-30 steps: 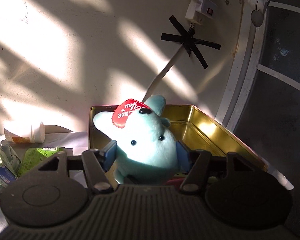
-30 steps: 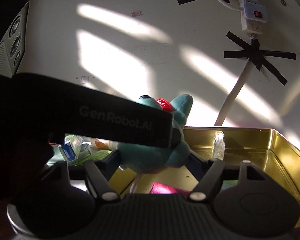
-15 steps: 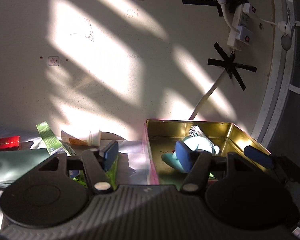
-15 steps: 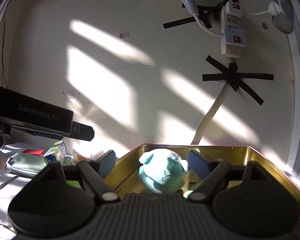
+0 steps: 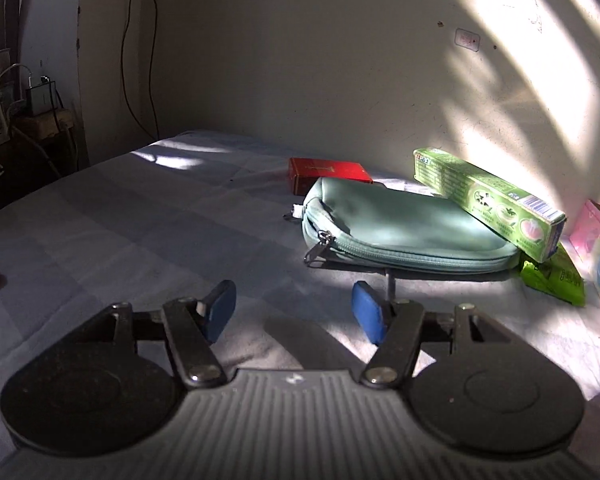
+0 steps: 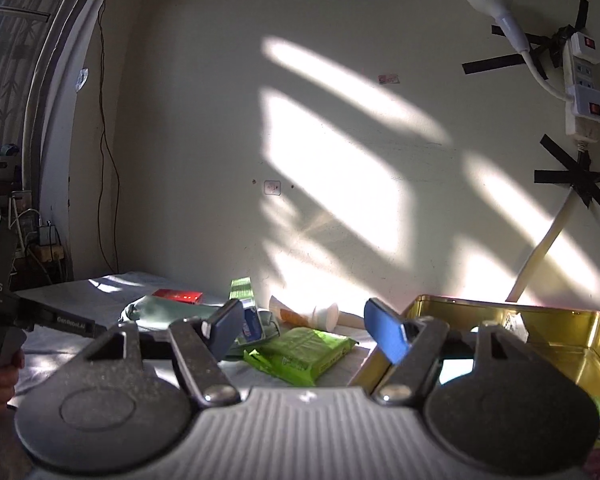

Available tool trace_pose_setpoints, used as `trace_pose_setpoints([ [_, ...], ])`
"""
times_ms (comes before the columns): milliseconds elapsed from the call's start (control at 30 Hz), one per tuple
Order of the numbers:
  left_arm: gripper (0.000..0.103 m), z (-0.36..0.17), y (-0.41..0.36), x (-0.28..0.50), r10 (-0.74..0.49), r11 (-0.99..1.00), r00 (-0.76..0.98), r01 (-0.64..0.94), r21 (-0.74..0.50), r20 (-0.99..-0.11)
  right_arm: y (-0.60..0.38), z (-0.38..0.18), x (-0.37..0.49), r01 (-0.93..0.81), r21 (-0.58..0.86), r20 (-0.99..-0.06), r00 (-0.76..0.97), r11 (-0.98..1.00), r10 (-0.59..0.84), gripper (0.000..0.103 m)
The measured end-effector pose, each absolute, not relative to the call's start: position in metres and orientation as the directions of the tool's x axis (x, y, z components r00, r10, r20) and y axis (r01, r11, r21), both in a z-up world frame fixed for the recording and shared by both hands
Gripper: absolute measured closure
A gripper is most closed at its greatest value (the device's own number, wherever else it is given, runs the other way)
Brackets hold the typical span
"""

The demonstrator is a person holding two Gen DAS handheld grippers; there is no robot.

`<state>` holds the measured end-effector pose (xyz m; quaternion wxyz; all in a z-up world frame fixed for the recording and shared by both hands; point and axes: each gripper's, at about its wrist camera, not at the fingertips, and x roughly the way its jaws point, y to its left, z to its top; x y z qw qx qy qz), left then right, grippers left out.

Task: Organize objects
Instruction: 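Grasp the green box with the right tool, then carry the green box into the tin and open the right tool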

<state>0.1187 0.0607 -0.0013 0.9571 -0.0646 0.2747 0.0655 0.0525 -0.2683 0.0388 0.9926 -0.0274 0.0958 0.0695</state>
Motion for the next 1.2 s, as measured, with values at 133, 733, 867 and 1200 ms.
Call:
trace_pose_setpoints([
  [133,0.037,0.001,0.063,0.115,0.062,0.984,0.856,-0.138,-0.113,-0.513,-0.222,0.035,0.098,-0.193,-0.100,-0.283,0.946,0.976,0.158,0.037],
  [733,0.031,0.003,0.063,0.105,-0.005,0.990,0.889,-0.062,-0.130,-0.458,-0.207,0.012,0.127,-0.283,-0.028,-0.506,0.831,0.959,0.231,0.073],
  [867,0.027,0.006,0.068,0.100,-0.117,0.977,0.894,0.024,-0.214,-0.433,-0.262,0.017,0.037,-0.365,0.073,-0.499,0.792,0.928,0.351,0.073],
  [1200,0.018,0.028,-0.008,0.078,-0.493,0.867,0.774,0.395,-0.304,-0.397,-0.388,0.033,-0.097,0.039,0.151,-0.434,0.900,0.988,0.031,0.057],
])
